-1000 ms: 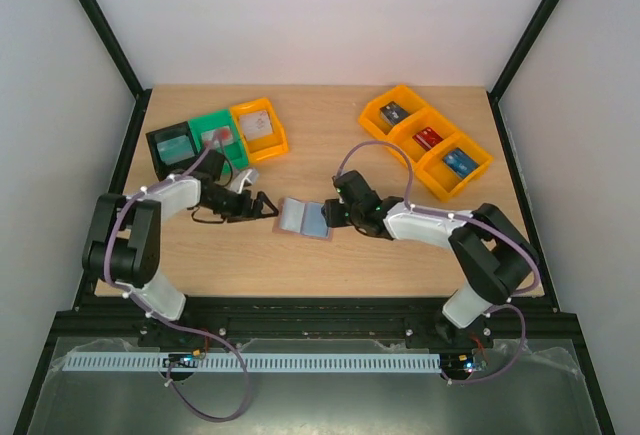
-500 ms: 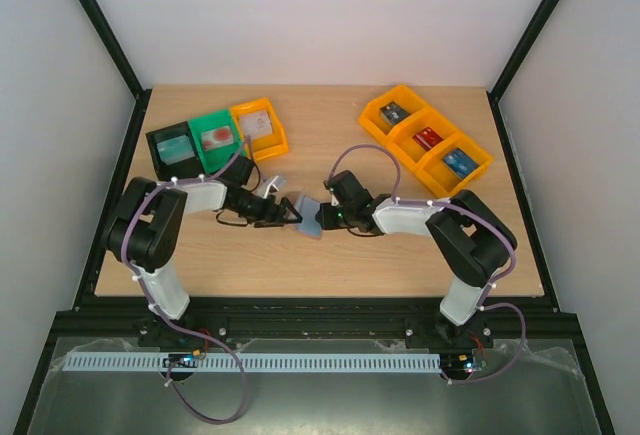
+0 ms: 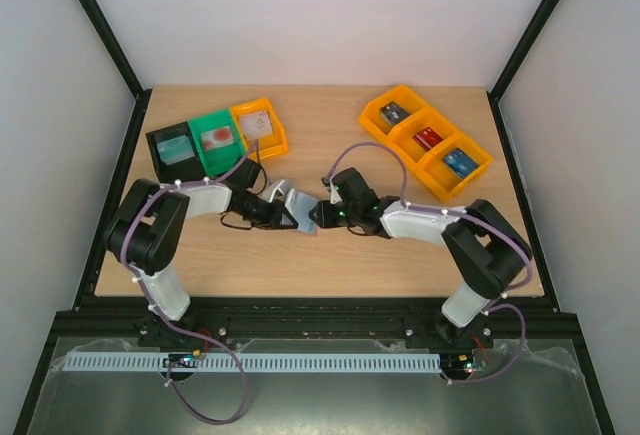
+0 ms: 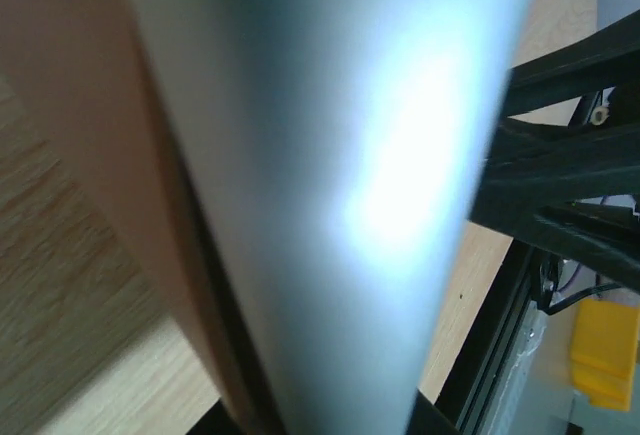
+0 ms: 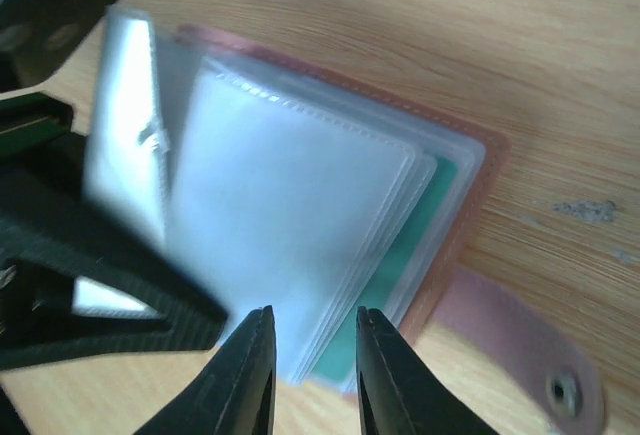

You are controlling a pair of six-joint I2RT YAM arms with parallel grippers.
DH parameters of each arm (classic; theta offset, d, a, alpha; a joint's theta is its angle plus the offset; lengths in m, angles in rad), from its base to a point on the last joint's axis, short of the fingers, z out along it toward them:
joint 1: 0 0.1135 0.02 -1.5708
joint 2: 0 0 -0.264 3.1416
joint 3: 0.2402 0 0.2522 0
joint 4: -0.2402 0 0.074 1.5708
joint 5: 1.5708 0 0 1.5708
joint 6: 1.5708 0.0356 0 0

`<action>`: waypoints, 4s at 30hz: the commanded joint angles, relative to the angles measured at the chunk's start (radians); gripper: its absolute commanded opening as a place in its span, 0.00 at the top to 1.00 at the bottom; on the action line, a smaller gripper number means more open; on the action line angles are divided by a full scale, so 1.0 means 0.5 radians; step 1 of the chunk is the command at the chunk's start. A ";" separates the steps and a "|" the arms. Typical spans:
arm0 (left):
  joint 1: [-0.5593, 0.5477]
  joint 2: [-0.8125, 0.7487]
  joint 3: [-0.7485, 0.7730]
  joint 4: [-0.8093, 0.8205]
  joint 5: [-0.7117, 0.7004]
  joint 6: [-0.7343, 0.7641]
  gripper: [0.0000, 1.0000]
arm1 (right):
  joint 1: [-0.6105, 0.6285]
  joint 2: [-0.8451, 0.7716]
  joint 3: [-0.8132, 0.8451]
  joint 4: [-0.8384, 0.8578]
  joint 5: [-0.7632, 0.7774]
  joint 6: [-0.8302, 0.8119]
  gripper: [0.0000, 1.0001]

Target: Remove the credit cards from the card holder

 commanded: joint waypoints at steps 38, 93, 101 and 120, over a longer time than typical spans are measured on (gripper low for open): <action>0.380 -1.450 -0.040 -0.634 1.247 1.065 0.98 | -0.035 -1.007 -0.004 0.287 -0.830 -0.723 0.38; 0.592 -1.485 -0.328 0.070 -0.153 0.301 0.01 | 0.338 -0.276 0.845 -0.587 0.019 -0.608 0.98; 0.606 -1.519 -0.336 0.046 -0.060 0.317 0.01 | 0.199 -0.472 0.630 -0.389 -0.698 -0.778 0.98; 0.527 -1.473 -0.256 0.167 0.955 0.166 0.01 | 0.029 -0.905 0.438 -0.397 -1.248 -1.185 0.98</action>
